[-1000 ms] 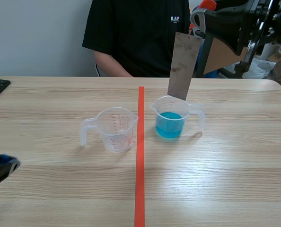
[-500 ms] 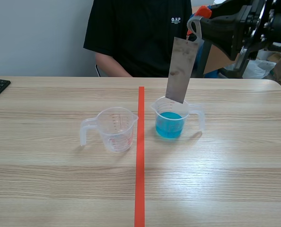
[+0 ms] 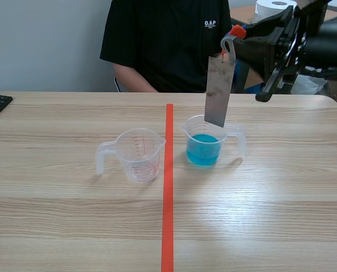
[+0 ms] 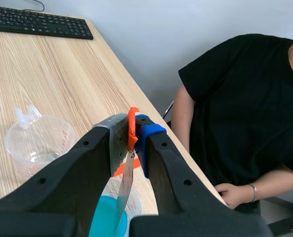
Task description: Do the redox reaction experiment.
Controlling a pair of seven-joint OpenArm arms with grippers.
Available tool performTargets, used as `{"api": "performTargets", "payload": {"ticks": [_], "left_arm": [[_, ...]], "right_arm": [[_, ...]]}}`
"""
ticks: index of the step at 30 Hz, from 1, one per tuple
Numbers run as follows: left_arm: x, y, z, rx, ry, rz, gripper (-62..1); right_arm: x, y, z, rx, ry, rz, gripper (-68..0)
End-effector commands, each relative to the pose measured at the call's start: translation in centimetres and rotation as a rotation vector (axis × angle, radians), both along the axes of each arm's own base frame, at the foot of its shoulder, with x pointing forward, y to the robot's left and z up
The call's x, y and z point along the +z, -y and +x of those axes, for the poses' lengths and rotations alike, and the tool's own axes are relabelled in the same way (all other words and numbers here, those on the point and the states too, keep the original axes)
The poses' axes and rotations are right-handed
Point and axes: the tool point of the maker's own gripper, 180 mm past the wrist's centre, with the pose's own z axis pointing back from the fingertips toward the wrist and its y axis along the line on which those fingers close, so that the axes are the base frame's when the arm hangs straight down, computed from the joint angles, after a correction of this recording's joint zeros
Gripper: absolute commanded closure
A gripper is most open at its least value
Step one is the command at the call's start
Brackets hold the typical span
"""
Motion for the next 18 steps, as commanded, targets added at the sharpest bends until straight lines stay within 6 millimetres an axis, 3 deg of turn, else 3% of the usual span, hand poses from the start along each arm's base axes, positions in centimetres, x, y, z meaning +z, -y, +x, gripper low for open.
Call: {"api": "performTargets", "payload": {"ticks": [1,18], "left_arm": [[0.2,0.3,0.2,-0.008,0.011,-0.008,-4.0],[0.2,0.3,0.6,-0.008,0.019,-0.007,-4.0]], "right_arm": [[1.4,-0.2,0.3,0.012,0.040,0.018,-1.4],[-2.5,-0.1,3.0,-0.059,-0.039,0.032,-1.3]]}}
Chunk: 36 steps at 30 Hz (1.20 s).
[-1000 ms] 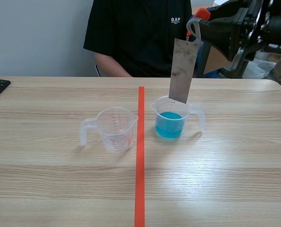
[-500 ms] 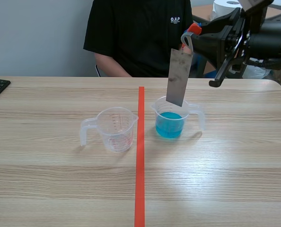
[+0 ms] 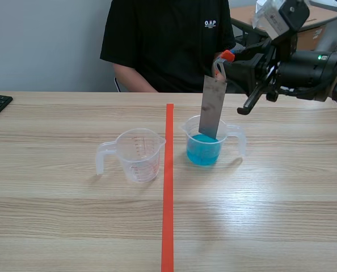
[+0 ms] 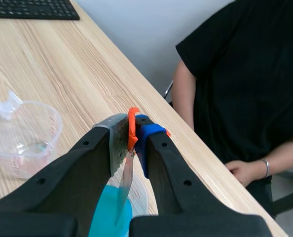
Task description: Do the redox reaction experiment.
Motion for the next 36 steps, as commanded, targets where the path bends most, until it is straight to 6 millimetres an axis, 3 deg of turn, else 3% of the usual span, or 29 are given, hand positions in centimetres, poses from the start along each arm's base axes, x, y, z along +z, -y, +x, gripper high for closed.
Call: {"api": "performTargets", "payload": {"ticks": [1,23,36], "left_arm": [[0.2,0.3,0.3,-0.007,0.013,-0.009,-4.0],[0.1,0.8,0.1,0.018,0.013,-0.022,-4.0],[0.1,0.8,0.0,0.018,0.013,-0.022,-4.0]], "right_arm": [[1.6,-0.2,0.4,0.013,0.045,0.022,-1.3],[-4.6,-1.3,0.7,-0.003,-0.063,-0.057,-1.3],[-4.9,-1.3,0.7,-0.002,-0.067,-0.061,-1.3]]}}
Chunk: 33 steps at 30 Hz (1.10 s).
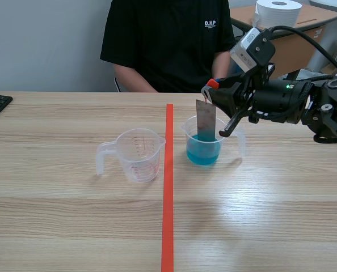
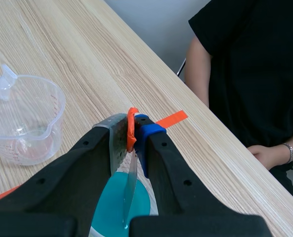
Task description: Do the redox reaction experiment.
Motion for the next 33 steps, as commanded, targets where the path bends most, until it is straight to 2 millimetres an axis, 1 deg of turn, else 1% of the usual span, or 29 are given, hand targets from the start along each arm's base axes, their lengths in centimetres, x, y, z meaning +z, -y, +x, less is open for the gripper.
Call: {"api": "performTargets", "payload": {"ticks": [1,25,33], "left_arm": [[0.2,0.3,0.3,0.002,0.015,-0.009,-4.0],[0.2,0.3,0.3,0.002,0.015,-0.009,-4.0],[0.2,0.3,0.3,0.002,0.015,-0.009,-4.0]], "right_arm": [[0.0,0.3,0.2,0.002,0.000,-0.021,-1.3],[0.0,0.4,0.2,0.002,0.000,-0.025,-1.3],[1.1,1.0,0.1,0.012,0.040,0.001,-1.3]]}}
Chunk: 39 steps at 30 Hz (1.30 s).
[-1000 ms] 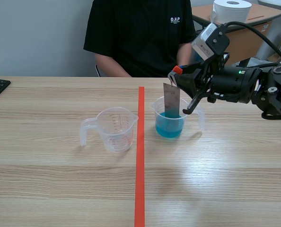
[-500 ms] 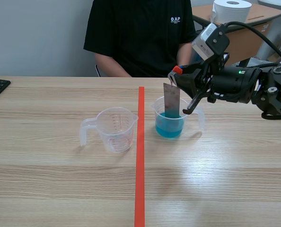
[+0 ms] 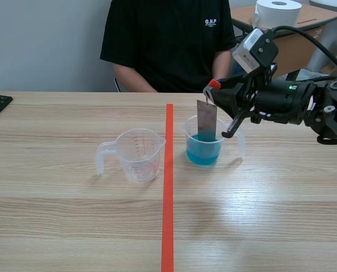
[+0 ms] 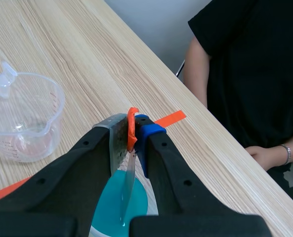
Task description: Do the redox reaction experiment.
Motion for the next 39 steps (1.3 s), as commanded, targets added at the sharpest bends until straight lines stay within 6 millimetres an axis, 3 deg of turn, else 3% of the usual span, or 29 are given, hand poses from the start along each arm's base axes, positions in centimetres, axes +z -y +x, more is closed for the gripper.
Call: {"api": "performTargets", "payload": {"ticks": [1,16,39], "left_arm": [[0.2,0.3,0.3,0.002,0.015,-0.009,-4.0],[0.2,0.3,0.3,0.002,0.015,-0.009,-4.0],[0.2,0.3,0.3,0.002,0.015,-0.009,-4.0]], "right_arm": [[0.9,0.6,0.2,0.006,0.027,-0.001,-1.3],[5.1,2.1,0.1,0.019,0.122,0.031,-1.3],[11.1,2.1,-1.1,0.058,0.205,0.078,-1.3]]}}
